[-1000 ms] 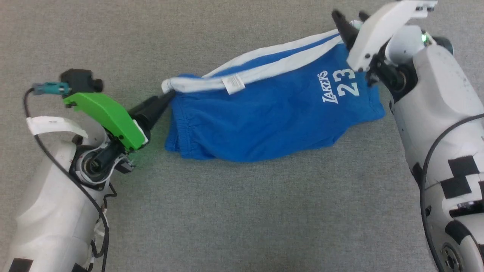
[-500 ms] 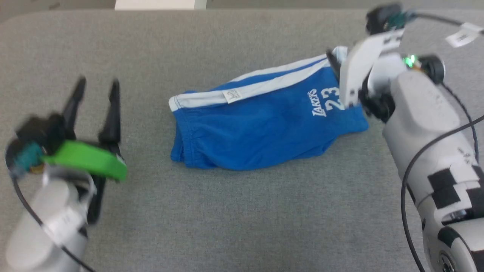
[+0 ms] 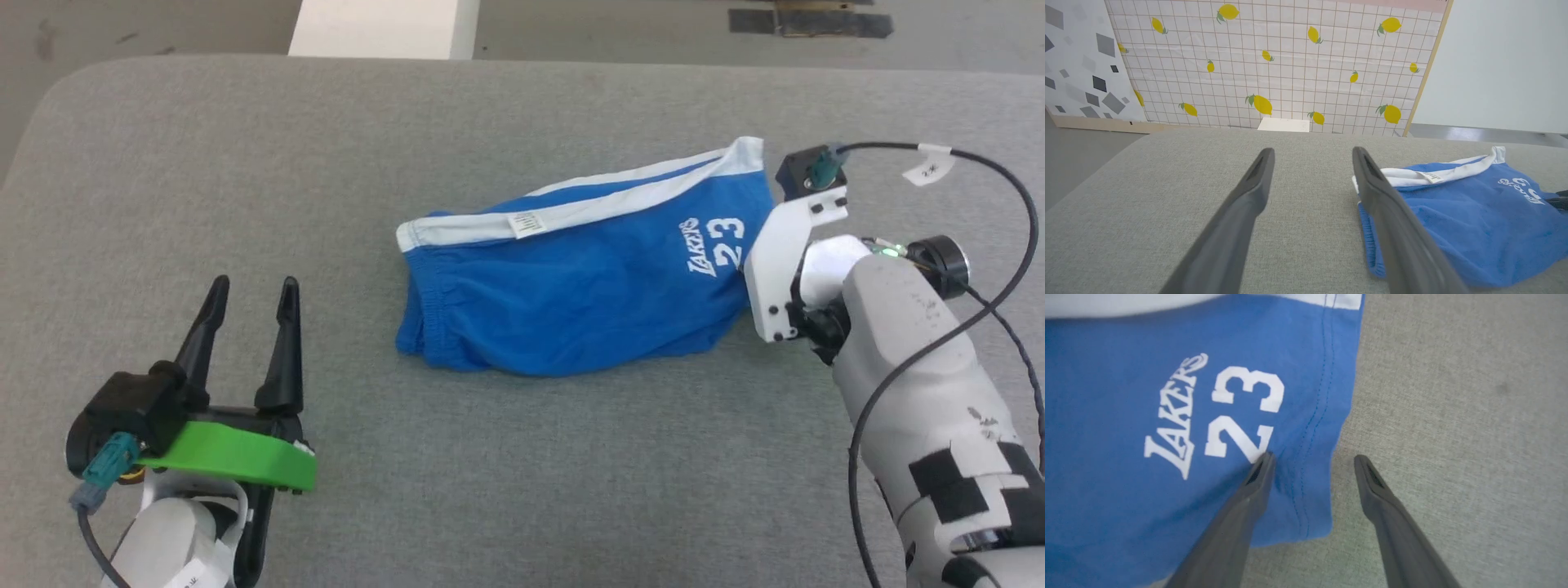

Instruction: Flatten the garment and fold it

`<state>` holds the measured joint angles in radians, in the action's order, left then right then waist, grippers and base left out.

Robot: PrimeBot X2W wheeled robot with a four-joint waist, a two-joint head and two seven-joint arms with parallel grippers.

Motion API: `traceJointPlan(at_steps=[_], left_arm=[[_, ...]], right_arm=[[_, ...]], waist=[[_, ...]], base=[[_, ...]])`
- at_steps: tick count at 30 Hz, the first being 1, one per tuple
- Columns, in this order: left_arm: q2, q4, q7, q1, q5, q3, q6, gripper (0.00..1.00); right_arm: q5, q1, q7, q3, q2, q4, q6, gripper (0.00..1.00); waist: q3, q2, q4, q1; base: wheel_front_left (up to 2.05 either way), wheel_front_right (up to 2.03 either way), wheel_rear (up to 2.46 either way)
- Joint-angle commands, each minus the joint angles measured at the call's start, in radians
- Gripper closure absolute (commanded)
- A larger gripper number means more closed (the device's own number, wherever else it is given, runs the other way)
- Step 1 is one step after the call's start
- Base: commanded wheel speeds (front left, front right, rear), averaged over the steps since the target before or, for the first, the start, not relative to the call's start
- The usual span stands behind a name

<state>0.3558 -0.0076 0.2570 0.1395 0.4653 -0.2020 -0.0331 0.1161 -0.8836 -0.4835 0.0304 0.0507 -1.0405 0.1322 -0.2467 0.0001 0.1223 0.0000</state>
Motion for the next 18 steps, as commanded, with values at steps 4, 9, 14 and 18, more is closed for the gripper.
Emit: traceJointPlan(at_steps=[4, 9, 14, 18], left_arm=[[-0.012, 0.019, 0.005, 0.015, -0.013, 0.007, 0.032, 0.00], [-0.017, 0.044, -0.007, 0.035, -0.006, -0.014, 0.066, 0.00], [-0.036, 0.031, -0.185, 0.071, 0.061, -0.066, 0.084, 0.00], [-0.043, 0.009, -0.457, 0.124, 0.107, -0.134, 0.056, 0.00]], right_arm=[[0.007, 0.048, -0.026, -0.025, 0.000, 0.028, -0.002, 0.00], [-0.002, 0.067, -0.071, -0.043, 0.000, 0.046, -0.002, 0.92], [0.000, 0.070, -0.079, -0.032, 0.000, 0.089, -0.002, 1.00], [-0.007, 0.075, -0.085, -0.038, 0.000, 0.122, -0.002, 1.00]], waist=[[-0.036, -0.0001, 0.032, 0.0000], [-0.047, -0.0001, 0.035, 0.0000], [-0.040, -0.0001, 0.027, 0.0000], [-0.031, -0.0001, 0.016, 0.0000]], base=[[0.00, 0.00, 0.00], [0.00, 0.00, 0.00], [0.00, 0.00, 0.00], [0.00, 0.00, 0.00]])
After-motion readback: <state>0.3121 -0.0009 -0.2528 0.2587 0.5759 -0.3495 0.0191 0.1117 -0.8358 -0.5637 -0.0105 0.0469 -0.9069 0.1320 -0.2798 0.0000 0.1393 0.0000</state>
